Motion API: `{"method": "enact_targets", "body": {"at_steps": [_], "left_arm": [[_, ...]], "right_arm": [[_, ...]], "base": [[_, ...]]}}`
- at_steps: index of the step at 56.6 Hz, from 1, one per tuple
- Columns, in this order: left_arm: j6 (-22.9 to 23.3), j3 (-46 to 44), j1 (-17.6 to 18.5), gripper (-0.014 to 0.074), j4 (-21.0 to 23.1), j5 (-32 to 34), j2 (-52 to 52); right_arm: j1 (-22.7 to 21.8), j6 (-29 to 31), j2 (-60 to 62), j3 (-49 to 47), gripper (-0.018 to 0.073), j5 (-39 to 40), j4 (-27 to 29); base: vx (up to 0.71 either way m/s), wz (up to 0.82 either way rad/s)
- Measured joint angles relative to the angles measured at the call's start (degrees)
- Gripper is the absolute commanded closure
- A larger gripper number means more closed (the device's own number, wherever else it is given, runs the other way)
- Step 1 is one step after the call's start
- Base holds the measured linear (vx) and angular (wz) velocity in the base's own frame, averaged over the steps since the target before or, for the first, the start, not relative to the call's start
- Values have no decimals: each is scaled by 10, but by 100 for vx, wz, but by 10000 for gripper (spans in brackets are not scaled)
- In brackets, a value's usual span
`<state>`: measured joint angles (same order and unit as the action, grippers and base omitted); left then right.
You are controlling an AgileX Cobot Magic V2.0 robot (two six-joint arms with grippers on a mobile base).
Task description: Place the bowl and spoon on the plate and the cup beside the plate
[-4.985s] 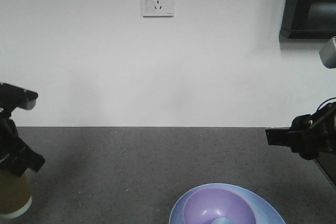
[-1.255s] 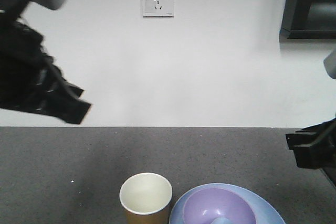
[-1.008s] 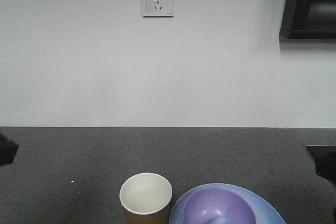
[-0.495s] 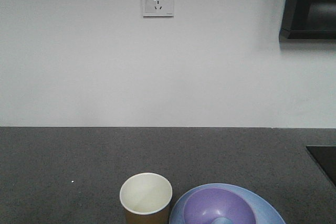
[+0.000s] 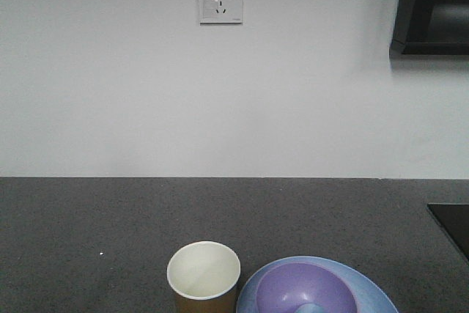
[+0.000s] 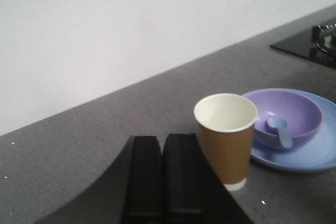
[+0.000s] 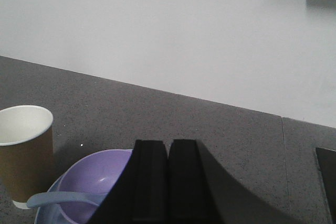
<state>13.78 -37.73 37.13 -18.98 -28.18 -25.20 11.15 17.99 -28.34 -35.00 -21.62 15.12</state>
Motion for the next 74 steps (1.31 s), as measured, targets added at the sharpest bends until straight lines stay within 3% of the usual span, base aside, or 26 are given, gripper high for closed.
{"method": "enact_targets", "body": {"at_steps": [8,15,21,25,33,74], "left_arm": [[-4,125,-124,596,61,117,66],[-59,232,-223,596,150,160,148],[-119,304,-283,596,207,182,213],[-138,342,-311,596,223,191,246],[-145,388,-333,596,227,207,258],[-150,393,-334,596,215,203,258]], "right_arm": [[0,0,0,0,571,0,0],[0,0,0,0,571,0,0],[0,0,0,0,571,0,0],[0,0,0,0,571,0,0],[0,0,1,0,571,0,0],[0,0,2,0,571,-2,0]], "base": [[0,0],[0,1],[0,0],[0,0],[0,0],[0,0]]}}
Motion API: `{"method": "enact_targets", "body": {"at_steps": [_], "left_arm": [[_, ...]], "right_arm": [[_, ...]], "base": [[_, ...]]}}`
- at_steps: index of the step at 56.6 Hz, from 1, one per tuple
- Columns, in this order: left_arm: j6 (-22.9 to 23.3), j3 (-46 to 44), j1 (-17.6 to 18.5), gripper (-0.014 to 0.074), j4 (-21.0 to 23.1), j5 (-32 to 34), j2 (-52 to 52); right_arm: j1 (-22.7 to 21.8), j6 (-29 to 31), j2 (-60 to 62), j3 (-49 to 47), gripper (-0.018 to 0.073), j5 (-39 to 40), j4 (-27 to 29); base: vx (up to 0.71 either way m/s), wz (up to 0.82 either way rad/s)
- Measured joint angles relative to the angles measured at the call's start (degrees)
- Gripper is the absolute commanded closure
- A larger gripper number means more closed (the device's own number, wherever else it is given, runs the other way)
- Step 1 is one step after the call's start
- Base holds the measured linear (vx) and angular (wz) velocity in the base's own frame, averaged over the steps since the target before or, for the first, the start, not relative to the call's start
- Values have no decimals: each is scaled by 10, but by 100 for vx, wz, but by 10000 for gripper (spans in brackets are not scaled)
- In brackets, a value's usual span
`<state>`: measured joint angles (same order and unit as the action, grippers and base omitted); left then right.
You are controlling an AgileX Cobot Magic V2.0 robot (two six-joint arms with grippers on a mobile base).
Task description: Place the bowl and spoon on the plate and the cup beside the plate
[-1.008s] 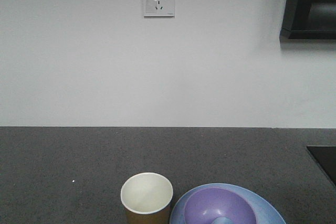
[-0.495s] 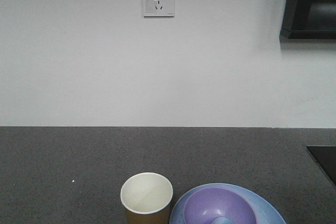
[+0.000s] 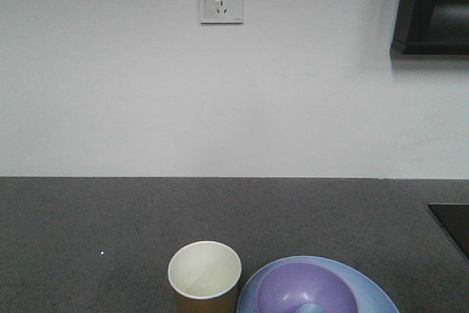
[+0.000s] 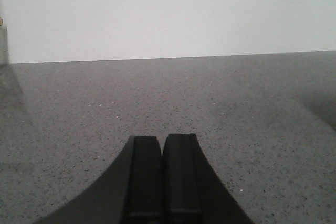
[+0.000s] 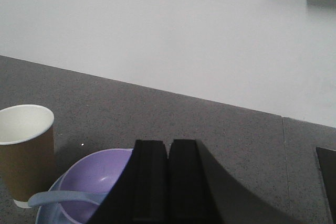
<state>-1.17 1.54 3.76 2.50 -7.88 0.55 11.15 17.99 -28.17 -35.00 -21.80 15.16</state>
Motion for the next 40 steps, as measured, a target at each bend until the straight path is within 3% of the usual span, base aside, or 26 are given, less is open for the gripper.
{"method": "enact_targets", "body": {"at_steps": [13,21,29,40], "left_arm": [[0,0,0,596,-1,0,0],[0,0,0,596,-1,0,0],[0,0,0,596,-1,0,0],[0,0,0,596,-1,0,0]], "right_arm": [[0,0,0,0,571,-2,-5],[0,-54,6,11,571,7,-83],[-19,-167,49,99,571,70,-184],[-85,-198,153,275,571,169,-193]], "base": [[0,0],[0,0],[0,0],[0,0]]}}
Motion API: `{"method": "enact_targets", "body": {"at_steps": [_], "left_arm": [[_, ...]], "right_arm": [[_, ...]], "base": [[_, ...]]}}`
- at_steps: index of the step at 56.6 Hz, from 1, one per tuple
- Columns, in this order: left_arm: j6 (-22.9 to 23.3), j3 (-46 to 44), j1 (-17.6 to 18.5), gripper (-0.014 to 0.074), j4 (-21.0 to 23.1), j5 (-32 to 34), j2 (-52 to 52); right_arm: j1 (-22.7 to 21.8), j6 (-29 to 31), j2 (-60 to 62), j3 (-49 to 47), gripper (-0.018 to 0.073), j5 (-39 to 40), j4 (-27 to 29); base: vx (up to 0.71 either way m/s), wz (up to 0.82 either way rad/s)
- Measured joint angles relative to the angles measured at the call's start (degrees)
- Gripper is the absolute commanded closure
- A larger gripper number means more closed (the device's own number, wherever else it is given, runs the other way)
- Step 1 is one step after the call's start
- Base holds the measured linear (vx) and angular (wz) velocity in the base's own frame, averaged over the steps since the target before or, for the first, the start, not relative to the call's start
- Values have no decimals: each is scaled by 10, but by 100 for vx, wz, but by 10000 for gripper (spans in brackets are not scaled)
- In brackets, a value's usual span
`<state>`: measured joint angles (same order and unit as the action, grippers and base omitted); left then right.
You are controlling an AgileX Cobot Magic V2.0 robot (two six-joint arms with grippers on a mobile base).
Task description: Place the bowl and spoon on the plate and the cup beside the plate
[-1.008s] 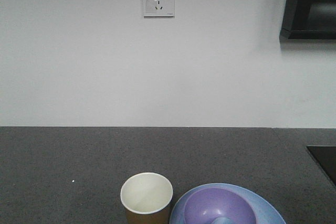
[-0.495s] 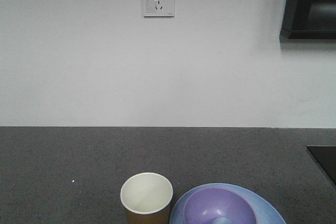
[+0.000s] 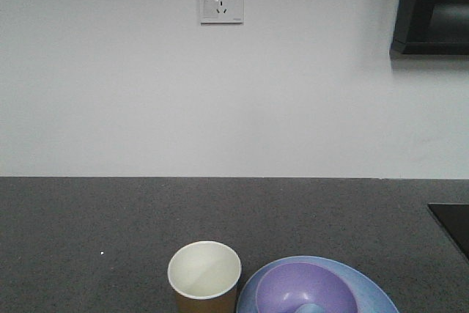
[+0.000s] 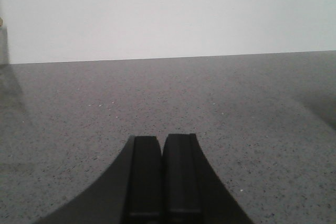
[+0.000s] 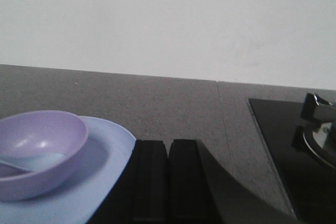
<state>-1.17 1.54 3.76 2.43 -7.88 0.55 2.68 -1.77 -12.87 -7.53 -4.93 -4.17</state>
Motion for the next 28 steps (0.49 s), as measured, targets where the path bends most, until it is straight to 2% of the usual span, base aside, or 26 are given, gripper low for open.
{"method": "enact_targets", "body": {"at_steps": [8,28], "left_arm": [[0,0,0,596,0,0,0],[0,0,0,596,0,0,0]], "right_arm": [[-33,-1,96,87,571,17,13],[-39,-1,135,92,571,-17,13]], "base": [[0,0],[0,0]]}}
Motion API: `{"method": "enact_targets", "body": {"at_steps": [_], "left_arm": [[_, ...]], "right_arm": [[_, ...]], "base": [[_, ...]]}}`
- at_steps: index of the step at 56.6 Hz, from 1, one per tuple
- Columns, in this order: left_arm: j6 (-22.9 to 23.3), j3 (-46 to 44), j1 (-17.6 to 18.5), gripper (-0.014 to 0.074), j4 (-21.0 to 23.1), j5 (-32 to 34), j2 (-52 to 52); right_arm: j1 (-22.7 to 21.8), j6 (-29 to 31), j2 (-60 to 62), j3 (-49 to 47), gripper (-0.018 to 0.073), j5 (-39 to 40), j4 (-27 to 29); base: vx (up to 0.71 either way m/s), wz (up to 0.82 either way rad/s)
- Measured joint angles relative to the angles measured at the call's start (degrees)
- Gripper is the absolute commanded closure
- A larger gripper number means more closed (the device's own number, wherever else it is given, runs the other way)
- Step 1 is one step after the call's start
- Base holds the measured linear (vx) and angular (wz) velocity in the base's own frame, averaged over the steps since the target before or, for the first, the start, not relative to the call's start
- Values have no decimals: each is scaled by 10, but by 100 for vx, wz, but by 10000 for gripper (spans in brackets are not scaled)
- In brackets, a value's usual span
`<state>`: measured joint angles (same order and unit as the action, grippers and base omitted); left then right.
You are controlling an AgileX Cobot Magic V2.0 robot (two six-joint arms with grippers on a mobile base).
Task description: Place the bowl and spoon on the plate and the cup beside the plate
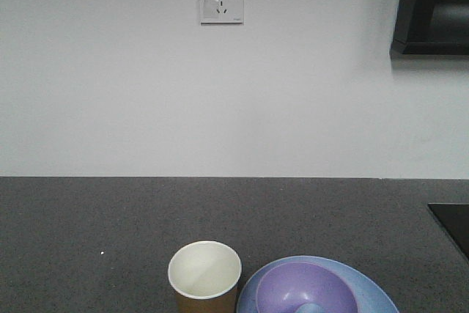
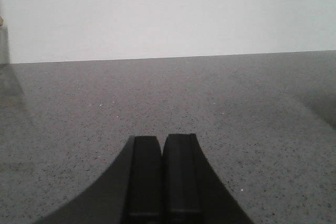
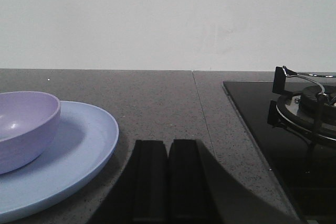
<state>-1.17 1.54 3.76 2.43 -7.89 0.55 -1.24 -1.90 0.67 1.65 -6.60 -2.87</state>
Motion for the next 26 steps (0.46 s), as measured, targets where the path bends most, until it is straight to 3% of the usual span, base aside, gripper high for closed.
{"method": "enact_targets", "body": {"at_steps": [26], "left_arm": [[0,0,0,596,0,0,0]], "right_arm": [[-1,0,0,0,571,0,0]], "base": [[0,0]]}}
